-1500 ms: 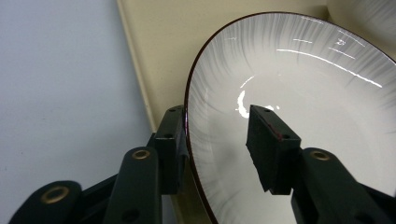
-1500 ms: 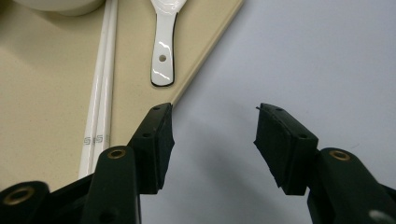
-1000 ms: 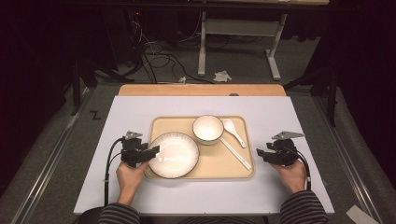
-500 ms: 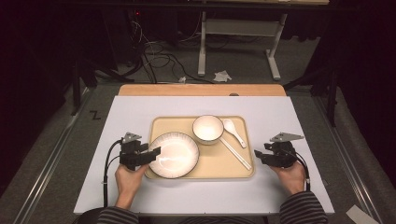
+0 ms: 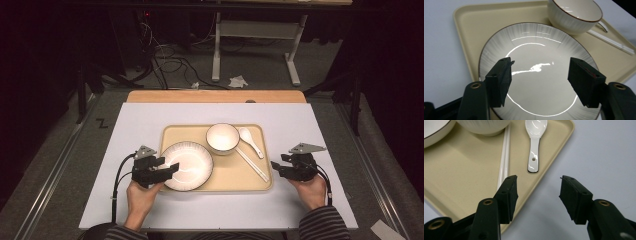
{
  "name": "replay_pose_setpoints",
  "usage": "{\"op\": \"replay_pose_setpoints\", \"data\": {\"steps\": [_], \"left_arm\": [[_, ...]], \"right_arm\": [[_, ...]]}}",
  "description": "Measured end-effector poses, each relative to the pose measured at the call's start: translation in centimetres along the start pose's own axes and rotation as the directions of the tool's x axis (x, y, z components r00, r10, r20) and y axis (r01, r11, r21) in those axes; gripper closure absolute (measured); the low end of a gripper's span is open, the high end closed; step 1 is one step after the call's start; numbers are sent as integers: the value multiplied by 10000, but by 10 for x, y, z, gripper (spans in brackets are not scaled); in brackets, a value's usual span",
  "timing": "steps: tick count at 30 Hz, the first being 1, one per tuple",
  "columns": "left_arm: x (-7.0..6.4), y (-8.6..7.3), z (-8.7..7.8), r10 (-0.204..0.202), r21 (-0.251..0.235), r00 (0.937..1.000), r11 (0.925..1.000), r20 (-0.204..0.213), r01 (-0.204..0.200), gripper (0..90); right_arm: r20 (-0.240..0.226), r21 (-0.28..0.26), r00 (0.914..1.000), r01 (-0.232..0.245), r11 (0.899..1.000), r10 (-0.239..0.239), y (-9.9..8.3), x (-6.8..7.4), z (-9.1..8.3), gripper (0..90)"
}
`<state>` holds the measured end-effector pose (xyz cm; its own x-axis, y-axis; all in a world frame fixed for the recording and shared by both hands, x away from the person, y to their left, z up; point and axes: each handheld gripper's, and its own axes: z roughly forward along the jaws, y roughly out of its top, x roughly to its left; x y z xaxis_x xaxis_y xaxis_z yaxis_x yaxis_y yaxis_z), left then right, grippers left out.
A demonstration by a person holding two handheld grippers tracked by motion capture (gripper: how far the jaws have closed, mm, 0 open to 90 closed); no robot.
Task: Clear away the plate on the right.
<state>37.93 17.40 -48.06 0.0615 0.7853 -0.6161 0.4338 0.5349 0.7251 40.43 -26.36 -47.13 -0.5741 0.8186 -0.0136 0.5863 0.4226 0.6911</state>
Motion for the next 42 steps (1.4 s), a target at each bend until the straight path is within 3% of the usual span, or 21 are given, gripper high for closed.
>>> {"op": "replay_pose_setpoints", "data": {"steps": [7, 13, 21, 25, 37, 42], "left_arm": [[-9, -3, -9, 45, 46, 9991, 10000, 421, -47, 362], [-18, -12, -13, 173, 469, 9953, 9987, 950, -219, 361], [-32, -23, -23, 277, 565, 9848, 9977, 1716, -379, 363], [-39, -29, -31, 316, 695, 9763, 9964, 2139, -475, 363], [-51, -47, -44, 701, 1131, 9590, 9881, 2747, -1047, 370], [-57, -54, -46, 488, 1376, 9521, 9860, 3017, -941, 371]], "right_arm": [[-73, -154, 10000, 63, 9999, -64, 1, 3, -3, 499], [-211, -227, 9998, 0, 9997, -5, 1, 7, -6, 501], [-448, -355, 9989, 100, 9993, -116, 1, 14, -9, 502], [-573, -425, 9980, 244, 9988, -269, 1, 17, -9, 503], [-847, -562, 9950, 486, 9972, -533, 2, 31, -13, 501], [-1059, -587, 9914, 714, 9957, -773, 1, 39, -14, 500]]}}
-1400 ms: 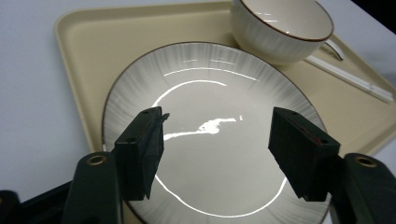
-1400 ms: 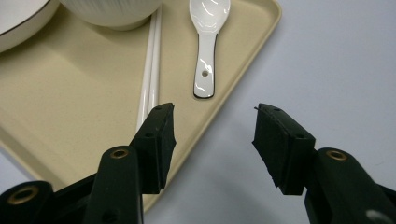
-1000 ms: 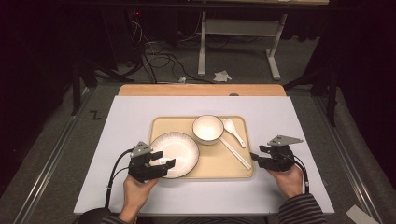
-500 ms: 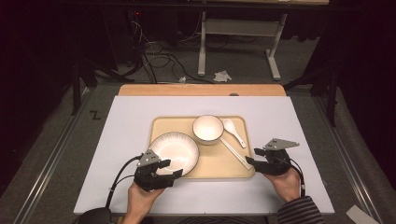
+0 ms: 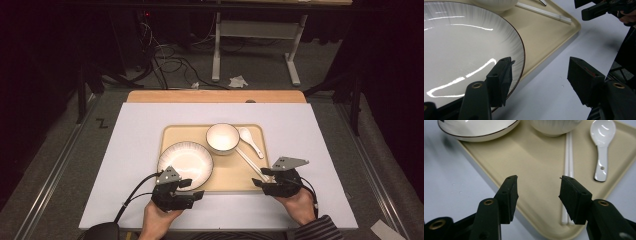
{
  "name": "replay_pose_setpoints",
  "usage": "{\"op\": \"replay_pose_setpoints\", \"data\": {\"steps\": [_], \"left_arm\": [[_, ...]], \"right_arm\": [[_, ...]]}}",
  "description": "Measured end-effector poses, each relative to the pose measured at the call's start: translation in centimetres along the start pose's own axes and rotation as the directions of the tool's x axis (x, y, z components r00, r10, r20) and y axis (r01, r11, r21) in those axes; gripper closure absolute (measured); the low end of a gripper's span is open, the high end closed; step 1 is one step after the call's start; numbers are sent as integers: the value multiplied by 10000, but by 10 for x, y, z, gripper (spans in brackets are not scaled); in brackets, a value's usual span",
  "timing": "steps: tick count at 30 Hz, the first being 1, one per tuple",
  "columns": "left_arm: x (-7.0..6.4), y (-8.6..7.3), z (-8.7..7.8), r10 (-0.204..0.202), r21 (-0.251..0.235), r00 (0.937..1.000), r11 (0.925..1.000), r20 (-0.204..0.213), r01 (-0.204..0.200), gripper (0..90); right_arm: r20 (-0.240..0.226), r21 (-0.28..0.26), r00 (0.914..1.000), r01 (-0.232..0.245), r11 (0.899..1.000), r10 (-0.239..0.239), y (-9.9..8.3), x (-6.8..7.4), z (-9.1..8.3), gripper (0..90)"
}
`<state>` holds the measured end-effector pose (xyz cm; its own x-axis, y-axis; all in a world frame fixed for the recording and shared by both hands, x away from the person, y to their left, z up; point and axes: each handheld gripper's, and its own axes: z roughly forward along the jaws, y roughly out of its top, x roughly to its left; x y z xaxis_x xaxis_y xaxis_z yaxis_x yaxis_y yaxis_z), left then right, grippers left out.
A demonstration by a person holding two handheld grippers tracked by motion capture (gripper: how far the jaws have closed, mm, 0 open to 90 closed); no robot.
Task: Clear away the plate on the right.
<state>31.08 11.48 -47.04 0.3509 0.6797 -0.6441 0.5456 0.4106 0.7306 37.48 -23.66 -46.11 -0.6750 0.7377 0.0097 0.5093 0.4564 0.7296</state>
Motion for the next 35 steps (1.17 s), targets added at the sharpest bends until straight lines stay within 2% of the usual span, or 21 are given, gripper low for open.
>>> {"op": "replay_pose_setpoints", "data": {"steps": [2, 3, 10, 13, 18, 20, 24, 32, 33, 35], "left_arm": [[-3, -3, 0, -137, 47, 9998, 9999, 133, 136, 371], [-3, -4, 0, -18, 207, 9998, 9998, 183, 14, 371], [-8, -14, 2, -14, 603, 9992, 9982, 409, -10, 370], [-9, -18, 4, -6, 761, 9991, 9971, 432, -27, 369], [-9, -25, 8, 241, 1092, 9991, 9936, 343, -277, 361], [-9, -27, 10, 155, 1065, 9994, 9941, 299, -186, 360], [-8, -28, 11, 289, 1167, 9992, 9926, 289, -321, 352], [-8, -30, 13, 234, 1244, 9993, 9919, 292, -269, 349], [-8, -31, 14, 211, 1226, 9994, 9922, 283, -244, 349], [-8, -31, 14, 200, 1247, 9994, 9919, 280, -233, 348]], "right_arm": [[-82, 15, 9999, 90, 10000, -89, 0, 4, 0, 501], [-196, -6, 9997, 138, 9999, -138, 0, 6, 0, 501], [-688, 68, 9958, 606, 9981, -600, 0, 24, 3, 496], [-931, 114, 9925, 808, 9967, -794, -1, 30, 4, 491], [-1216, 289, 9885, 943, 9951, -902, -3, 38, 9, 489], [-1291, 295, 9866, 1039, 9941, -993, -3, 39, 11, 488], [-1405, 372, 9846, 1103, 9932, -1041, -3, 41, 14, 481], [-1535, 583, 9818, 1221, 9908, -1119, -4, 42, 21, 469], [-1534, 669, 9832, 1105, 9916, -992, -4, 44, 21, 469], [-1605, 700, 9800, 1301, 9890, -1176, -4, 44, 23, 468]]}}
